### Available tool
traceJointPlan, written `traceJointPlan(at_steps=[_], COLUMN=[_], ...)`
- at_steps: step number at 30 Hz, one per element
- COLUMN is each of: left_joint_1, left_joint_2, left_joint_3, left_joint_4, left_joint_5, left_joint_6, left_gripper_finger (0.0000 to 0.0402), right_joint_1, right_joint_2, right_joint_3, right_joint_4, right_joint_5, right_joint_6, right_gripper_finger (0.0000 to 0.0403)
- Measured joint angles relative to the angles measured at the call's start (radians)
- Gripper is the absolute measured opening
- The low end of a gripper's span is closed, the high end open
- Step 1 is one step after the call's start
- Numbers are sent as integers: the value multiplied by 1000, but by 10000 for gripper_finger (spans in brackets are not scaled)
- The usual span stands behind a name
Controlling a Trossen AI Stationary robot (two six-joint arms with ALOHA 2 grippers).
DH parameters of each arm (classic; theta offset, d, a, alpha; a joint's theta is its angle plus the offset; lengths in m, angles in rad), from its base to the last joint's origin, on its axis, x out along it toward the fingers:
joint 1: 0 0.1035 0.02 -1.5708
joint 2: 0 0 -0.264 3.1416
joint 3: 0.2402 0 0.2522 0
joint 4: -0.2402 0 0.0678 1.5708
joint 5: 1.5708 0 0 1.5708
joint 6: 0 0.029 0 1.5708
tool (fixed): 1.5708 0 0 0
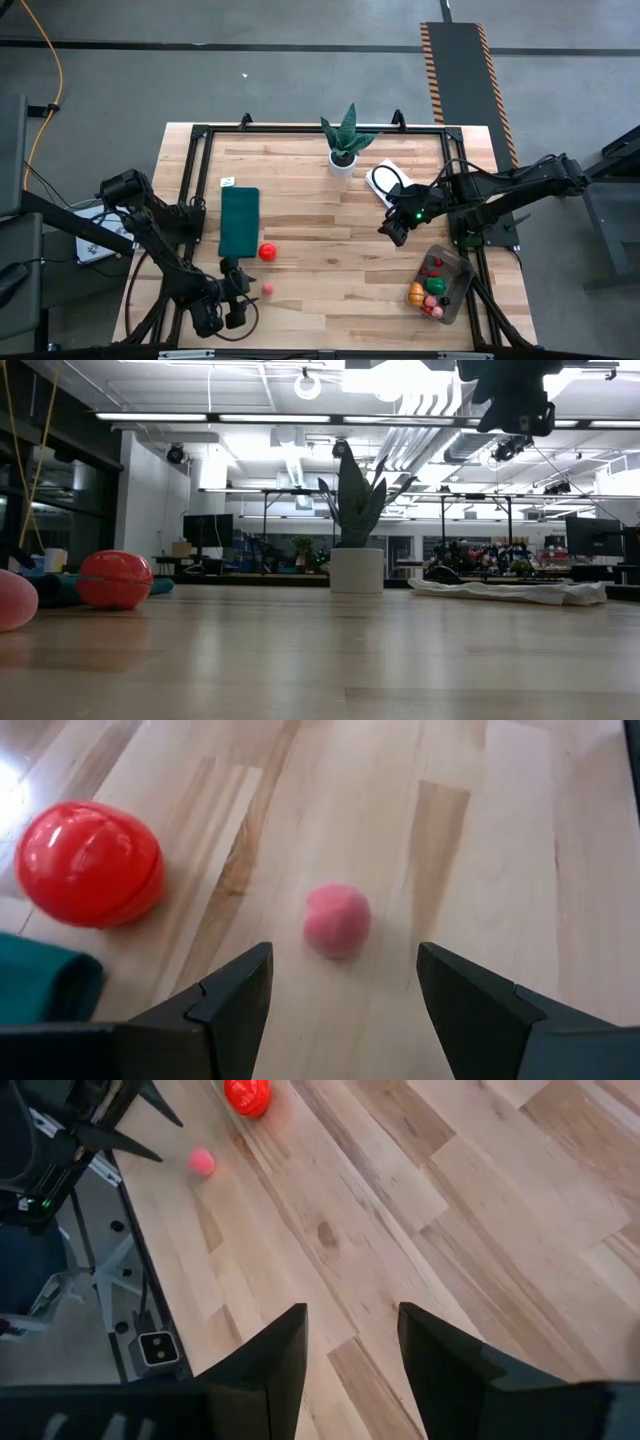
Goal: Pick and placing Produce into tupperware
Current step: Put the pink peach into the black bin
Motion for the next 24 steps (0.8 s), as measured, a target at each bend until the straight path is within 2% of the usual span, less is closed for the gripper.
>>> traceJointPlan(at_steps=[10, 16, 24], left_joint_1=[82, 87, 87], left_joint_2=[74, 78, 91], left_joint_3=[0, 0, 0], left_joint_4=[70, 118, 133], left_joint_5=[93, 96, 115], left_joint_6=[121, 193, 191], left_gripper_finger=[236, 236, 236], right_joint_1=[6, 13, 13], right_joint_2=[0, 0, 0], right_joint_3=[0, 0, 0], right_joint_4=[0, 1, 1], right_joint_5=[12, 12, 12], right_joint_6=[13, 20, 15], right_gripper_finger=[149, 149, 149])
